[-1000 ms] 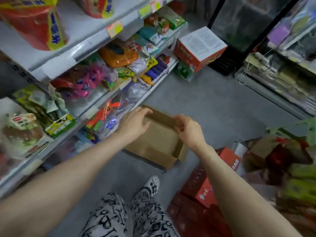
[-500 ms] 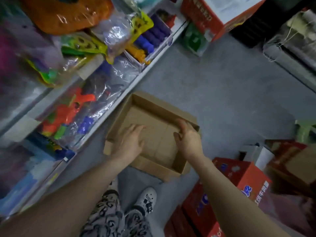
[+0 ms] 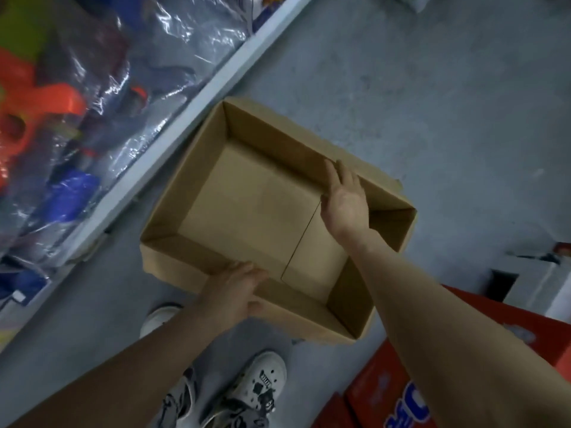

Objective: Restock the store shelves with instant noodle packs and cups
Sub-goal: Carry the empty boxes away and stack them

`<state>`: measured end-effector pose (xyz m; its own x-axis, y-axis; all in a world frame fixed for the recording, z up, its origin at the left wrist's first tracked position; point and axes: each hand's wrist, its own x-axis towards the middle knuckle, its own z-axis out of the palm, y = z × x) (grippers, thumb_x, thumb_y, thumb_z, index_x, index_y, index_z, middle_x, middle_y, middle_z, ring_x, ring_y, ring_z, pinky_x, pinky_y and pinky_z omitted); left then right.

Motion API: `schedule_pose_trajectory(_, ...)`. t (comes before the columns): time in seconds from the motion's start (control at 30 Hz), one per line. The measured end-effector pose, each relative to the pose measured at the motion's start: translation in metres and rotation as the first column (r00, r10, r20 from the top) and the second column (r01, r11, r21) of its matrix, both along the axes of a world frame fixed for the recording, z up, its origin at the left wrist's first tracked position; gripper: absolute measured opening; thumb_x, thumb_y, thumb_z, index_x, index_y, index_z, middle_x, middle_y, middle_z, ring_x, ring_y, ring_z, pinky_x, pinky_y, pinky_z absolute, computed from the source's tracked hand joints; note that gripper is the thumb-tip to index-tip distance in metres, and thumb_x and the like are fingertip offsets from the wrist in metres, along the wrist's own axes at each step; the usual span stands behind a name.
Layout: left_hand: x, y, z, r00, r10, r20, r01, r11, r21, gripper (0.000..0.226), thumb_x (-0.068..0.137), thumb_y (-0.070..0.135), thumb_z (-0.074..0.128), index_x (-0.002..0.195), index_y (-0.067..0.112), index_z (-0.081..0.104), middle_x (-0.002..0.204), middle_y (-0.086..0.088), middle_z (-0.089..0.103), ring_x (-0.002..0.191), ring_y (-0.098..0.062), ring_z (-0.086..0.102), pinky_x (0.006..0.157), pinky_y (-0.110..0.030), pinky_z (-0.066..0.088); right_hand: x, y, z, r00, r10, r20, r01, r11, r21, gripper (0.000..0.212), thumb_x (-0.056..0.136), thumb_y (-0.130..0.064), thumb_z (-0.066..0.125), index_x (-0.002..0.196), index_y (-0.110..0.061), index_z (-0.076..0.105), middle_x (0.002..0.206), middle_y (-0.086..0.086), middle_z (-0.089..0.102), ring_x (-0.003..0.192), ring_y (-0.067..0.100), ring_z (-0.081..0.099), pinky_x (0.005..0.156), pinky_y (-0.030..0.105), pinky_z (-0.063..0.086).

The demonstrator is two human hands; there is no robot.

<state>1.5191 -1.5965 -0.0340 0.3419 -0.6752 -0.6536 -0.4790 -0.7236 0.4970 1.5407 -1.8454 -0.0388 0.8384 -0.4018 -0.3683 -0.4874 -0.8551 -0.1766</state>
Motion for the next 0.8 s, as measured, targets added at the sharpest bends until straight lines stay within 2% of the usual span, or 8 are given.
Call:
schedule_pose_trajectory(0.17, -0.014, 0.002, -0.039, 0.967, -0.246, 0.072, 0.241, 0.968, 0.066, 0.058, 0.091, 0.005, 0.056, 0.142, 0.031, 0.046, 0.141, 0.005, 0.049, 0.125, -0.022, 0.046, 0.102, -0.032, 0.037, 0.018, -0.006, -0.042, 0.993, 0.007, -0.115, -0.021, 0.993, -0.119, 0.088, 0.093, -0.001, 0.051, 0.158, -0.016, -0.007, 0.165, 0.013, -0.001, 0.153, 0.029, -0.004, 0.122, 0.042, 0.002)
schedule_pose_trajectory(0.3, -0.013, -0.001, -0.050, 0.961, -0.253, 0.114, 0.247, 0.967, 0.061, 0.055, 0.089, 0.001, 0.052, 0.136, 0.030, 0.054, 0.132, 0.004, 0.053, 0.119, -0.023, 0.051, 0.087, -0.032, 0.047, 0.021, -0.013, -0.056, 0.998, -0.017, -0.054, 0.007, 0.983, -0.181, 0.090, 0.083, 0.002, 0.057, 0.157, -0.012, 0.007, 0.153, 0.016, 0.025, 0.143, 0.034, 0.024, 0.123, 0.045, 0.014)
schedule_pose_trajectory(0.43, -0.011, 0.007, -0.052, 0.930, -0.309, 0.200, 0.323, 0.946, -0.041, 0.040, 0.043, 0.017, 0.087, 0.079, 0.031, 0.076, 0.078, 0.008, 0.066, 0.069, -0.017, 0.063, 0.052, -0.024, 0.048, 0.000, -0.025, -0.056, 0.996, -0.085, -0.037, 0.077, 0.979, -0.186, 0.063, 0.086, 0.004, 0.050, 0.145, -0.012, 0.032, 0.133, 0.017, 0.041, 0.119, 0.035, 0.043, 0.105, 0.043, 0.034)
schedule_pose_trajectory(0.53, -0.001, 0.019, -0.053, 0.897, -0.278, 0.345, 0.331, 0.937, -0.107, 0.018, 0.045, 0.018, 0.070, 0.062, 0.025, 0.074, 0.066, 0.005, 0.062, 0.063, -0.021, 0.061, 0.063, -0.027, 0.051, -0.033, -0.042, -0.055, 0.978, -0.202, -0.056, 0.187, 0.962, -0.200, 0.042, 0.090, 0.004, 0.044, 0.130, -0.008, 0.044, 0.126, 0.018, 0.047, 0.112, 0.037, 0.047, 0.094, 0.044, 0.038)
schedule_pose_trajectory(0.6, 0.012, 0.026, -0.062, 0.876, -0.173, 0.449, 0.284, 0.939, -0.192, 0.018, 0.054, 0.014, 0.062, 0.066, 0.019, 0.074, 0.076, 0.000, 0.062, 0.077, -0.027, 0.060, 0.088, -0.032, 0.045, -0.063, -0.050, -0.053, 0.952, -0.298, -0.074, 0.281, 0.942, -0.181, 0.036, 0.090, 0.006, 0.044, 0.124, -0.007, 0.046, 0.123, 0.018, 0.049, 0.109, 0.036, 0.048, 0.091, 0.043, 0.039)
schedule_pose_trajectory(0.67, 0.029, 0.023, -0.067, 0.867, 0.036, 0.496, 0.129, 0.947, -0.293, 0.016, 0.070, 0.007, 0.064, 0.079, 0.012, 0.075, 0.105, -0.007, 0.058, 0.104, -0.031, 0.053, 0.112, -0.028, 0.025, -0.092, -0.052, -0.049, 0.904, -0.400, -0.148, 0.375, 0.911, -0.172, 0.035, 0.092, 0.005, 0.047, 0.125, -0.006, 0.043, 0.126, 0.017, 0.049, 0.112, 0.035, 0.049, 0.093, 0.042, 0.042)
schedule_pose_trajectory(0.73, 0.046, 0.011, -0.058, 0.838, 0.333, 0.432, -0.200, 0.925, -0.323, 0.028, 0.088, 0.009, 0.065, 0.114, 0.017, 0.070, 0.143, -0.005, 0.044, 0.135, -0.028, 0.037, 0.115, -0.032, 0.019, -0.112, -0.043, -0.046, 0.856, -0.467, -0.221, 0.437, 0.883, -0.170, 0.037, 0.093, 0.003, 0.051, 0.127, -0.006, 0.040, 0.127, 0.016, 0.050, 0.113, 0.035, 0.052, 0.089, 0.041, 0.046)
schedule_pose_trajectory(0.8, 0.052, -0.010, -0.051, 0.810, 0.466, 0.355, -0.408, 0.884, -0.227, 0.047, 0.102, 0.024, 0.050, 0.148, 0.024, 0.040, 0.162, 0.002, 0.018, 0.147, -0.020, 0.020, 0.117, -0.036, 0.022, -0.123, -0.031, -0.044, 0.790, -0.540, -0.291, 0.520, 0.841, -0.148, 0.037, 0.096, 0.003, 0.045, 0.130, -0.007, 0.036, 0.121, 0.017, 0.057, 0.105, 0.035, 0.060, 0.079, 0.040, 0.047)
